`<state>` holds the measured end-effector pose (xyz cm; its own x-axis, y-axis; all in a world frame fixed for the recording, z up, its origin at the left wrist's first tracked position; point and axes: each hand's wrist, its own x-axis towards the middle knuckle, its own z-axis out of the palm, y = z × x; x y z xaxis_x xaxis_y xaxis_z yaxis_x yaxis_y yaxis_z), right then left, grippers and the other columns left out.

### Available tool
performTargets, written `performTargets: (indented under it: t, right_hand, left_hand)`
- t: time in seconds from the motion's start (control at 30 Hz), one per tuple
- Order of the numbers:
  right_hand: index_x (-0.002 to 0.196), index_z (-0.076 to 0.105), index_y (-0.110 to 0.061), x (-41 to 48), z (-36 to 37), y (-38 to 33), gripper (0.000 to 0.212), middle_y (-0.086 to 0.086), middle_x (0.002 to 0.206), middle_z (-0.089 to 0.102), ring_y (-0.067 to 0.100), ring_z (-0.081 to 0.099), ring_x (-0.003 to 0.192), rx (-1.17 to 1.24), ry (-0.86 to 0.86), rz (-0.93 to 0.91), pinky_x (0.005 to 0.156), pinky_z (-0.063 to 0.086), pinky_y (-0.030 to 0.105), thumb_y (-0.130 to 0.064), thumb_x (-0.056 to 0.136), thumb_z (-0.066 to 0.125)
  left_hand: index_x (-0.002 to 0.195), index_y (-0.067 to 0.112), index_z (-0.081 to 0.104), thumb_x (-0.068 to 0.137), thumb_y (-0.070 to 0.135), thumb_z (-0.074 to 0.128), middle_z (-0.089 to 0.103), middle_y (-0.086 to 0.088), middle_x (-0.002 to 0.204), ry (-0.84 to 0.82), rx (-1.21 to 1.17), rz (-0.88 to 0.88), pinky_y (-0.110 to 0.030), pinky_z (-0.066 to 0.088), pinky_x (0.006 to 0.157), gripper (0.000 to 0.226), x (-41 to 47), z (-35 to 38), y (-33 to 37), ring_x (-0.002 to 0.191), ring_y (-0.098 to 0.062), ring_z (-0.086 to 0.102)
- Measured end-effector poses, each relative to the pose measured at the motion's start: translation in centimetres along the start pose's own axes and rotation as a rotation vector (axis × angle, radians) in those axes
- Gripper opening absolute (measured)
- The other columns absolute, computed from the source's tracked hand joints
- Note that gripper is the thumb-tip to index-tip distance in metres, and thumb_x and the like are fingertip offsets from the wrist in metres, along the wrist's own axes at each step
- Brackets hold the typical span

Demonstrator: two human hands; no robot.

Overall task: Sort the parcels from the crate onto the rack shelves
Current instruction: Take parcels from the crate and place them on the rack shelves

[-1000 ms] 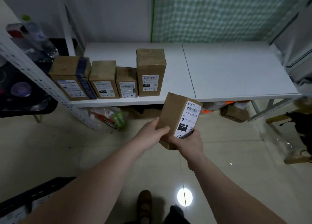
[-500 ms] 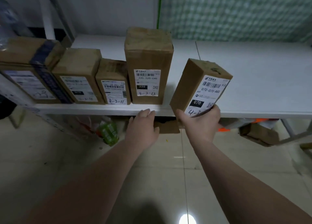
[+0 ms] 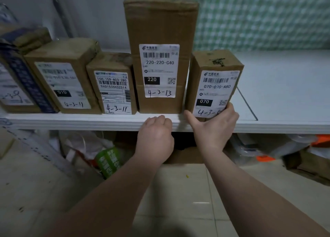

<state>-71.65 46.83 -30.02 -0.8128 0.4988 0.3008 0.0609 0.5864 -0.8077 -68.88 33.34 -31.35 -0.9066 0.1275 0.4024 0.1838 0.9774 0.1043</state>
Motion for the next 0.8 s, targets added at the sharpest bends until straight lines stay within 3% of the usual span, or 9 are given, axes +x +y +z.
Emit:
performTargets:
  t: [0.13,0.27,0.43,0.8]
  right_hand:
    - [0.143,0.033,-0.011,0.1,-0.3,0.6,0.11,0.007,0.134,0.049,0.024,0.042,0.128,0.022,-0.081,0.001,0.104,0.039,0.049,-0.061,0.058,0.082]
    - [0.14,0.039,-0.018,1.7,-1.7,1.5,0.085,-0.001,0.121,0.062,0.026,0.055,0.119,-0.004,-0.157,-0.027,0.103,0.04,0.052,-0.039,0.066,0.076]
    - [0.142,0.035,-0.023,3.1,-2.4,1.8,0.076,-0.016,0.099,0.057,0.024,0.057,0.116,0.042,-0.353,-0.004,0.109,0.035,0.051,-0.029,0.075,0.07]
    - [0.132,0.045,-0.02,4.7,-1.6,1.4,0.061,-0.001,0.112,0.066,0.03,0.055,0.111,-0.014,-0.433,-0.002,0.104,0.039,0.05,-0.031,0.076,0.066]
  left_hand:
    - [0.084,0.009,0.065,0.058,0.01,0.07,0.063,-0.004,0.08,-0.052,0.025,-0.005,-0.029,0.048,0.068,0.026,0.0,-0.7,0.1,0.073,-0.025,0.06]
    - [0.108,0.015,0.056,0.081,0.018,0.052,0.057,0.001,0.106,-0.121,0.012,-0.021,-0.023,0.033,0.072,0.027,0.4,-1.6,0.3,0.098,-0.018,0.053]
    - [0.113,0.016,0.055,0.081,0.02,0.054,0.055,0.003,0.112,-0.137,-0.014,-0.059,-0.022,0.033,0.071,0.032,0.2,-1.6,0.4,0.101,-0.017,0.051]
    - [0.116,0.017,0.05,0.083,0.027,0.057,0.051,0.003,0.115,-0.186,-0.017,-0.071,-0.025,0.037,0.07,0.035,0.2,-2.3,0.7,0.105,-0.016,0.049]
